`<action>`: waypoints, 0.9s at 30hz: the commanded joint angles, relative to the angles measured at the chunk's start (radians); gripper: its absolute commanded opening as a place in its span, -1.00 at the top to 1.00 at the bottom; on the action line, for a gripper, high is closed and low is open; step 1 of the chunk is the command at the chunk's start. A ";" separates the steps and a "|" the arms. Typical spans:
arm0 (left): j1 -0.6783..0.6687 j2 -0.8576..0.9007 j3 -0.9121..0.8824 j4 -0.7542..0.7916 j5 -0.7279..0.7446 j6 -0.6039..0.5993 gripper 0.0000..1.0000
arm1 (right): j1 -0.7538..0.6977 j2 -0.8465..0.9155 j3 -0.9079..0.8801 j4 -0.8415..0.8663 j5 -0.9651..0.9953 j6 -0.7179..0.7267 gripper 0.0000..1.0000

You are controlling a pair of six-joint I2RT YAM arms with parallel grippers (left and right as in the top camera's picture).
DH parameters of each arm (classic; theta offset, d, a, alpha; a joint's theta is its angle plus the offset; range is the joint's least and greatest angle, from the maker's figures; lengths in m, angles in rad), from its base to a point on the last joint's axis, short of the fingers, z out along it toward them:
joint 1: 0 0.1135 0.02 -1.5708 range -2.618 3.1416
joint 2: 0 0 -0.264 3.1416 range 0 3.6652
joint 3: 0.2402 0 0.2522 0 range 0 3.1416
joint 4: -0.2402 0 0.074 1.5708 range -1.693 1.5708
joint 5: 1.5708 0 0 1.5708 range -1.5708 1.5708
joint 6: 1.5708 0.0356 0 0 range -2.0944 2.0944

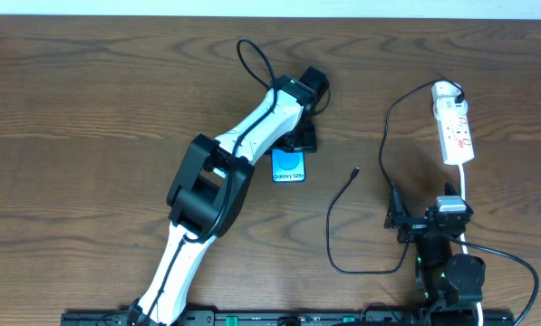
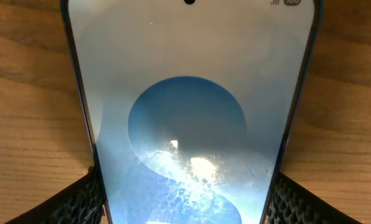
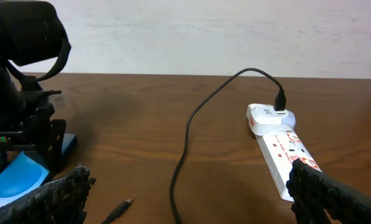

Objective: Plug charger to phone and switch on socket
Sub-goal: 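Lift the phone with the left gripper and tilt it upright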

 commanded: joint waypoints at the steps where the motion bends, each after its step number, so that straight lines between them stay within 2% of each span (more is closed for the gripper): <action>1: 0.007 -0.044 -0.012 -0.023 -0.001 0.003 -0.50 | -0.005 -0.004 -0.002 -0.005 0.002 -0.012 -0.98; 5: 0.028 -0.108 -0.012 -0.025 0.107 0.003 -0.50 | -0.005 -0.004 -0.002 -0.005 0.002 -0.012 -0.99; 10: 0.079 -0.170 -0.012 -0.046 0.339 0.003 -0.50 | -0.005 -0.004 -0.002 -0.005 0.002 -0.012 -0.98; 19: 0.231 -0.184 -0.012 -0.048 1.063 0.023 -0.50 | -0.005 -0.004 -0.002 -0.005 0.002 -0.012 -0.99; 27: 0.356 -0.184 -0.012 -0.049 1.370 0.022 -0.50 | -0.005 -0.004 -0.002 -0.005 0.002 -0.012 -0.98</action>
